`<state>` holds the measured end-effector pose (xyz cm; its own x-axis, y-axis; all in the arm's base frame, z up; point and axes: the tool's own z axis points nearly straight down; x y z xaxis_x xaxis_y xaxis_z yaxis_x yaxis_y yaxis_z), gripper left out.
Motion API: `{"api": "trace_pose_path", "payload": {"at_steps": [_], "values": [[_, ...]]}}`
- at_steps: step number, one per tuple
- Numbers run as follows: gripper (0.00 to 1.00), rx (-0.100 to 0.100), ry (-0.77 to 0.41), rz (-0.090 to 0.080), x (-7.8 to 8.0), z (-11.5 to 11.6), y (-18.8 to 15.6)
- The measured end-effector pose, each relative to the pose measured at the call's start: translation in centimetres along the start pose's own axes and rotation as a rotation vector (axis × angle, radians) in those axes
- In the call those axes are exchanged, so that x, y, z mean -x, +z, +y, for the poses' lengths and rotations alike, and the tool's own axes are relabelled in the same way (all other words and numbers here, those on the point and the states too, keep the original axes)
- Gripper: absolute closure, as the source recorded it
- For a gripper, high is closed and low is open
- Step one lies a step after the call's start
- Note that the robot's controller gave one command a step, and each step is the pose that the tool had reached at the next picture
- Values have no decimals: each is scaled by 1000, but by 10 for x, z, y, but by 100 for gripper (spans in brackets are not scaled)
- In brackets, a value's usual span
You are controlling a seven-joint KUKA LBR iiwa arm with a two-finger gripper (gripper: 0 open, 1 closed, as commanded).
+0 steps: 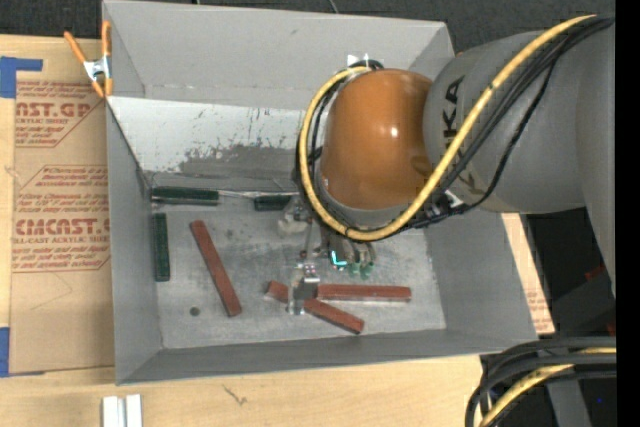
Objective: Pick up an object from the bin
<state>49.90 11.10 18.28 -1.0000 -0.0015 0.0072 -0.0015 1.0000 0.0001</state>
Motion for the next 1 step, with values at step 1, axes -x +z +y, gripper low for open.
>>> {"api": "trace_pose_path", "payload": {"at_steps": [1], "values": [[0,1,1,-7,2,-1,-3]]}}
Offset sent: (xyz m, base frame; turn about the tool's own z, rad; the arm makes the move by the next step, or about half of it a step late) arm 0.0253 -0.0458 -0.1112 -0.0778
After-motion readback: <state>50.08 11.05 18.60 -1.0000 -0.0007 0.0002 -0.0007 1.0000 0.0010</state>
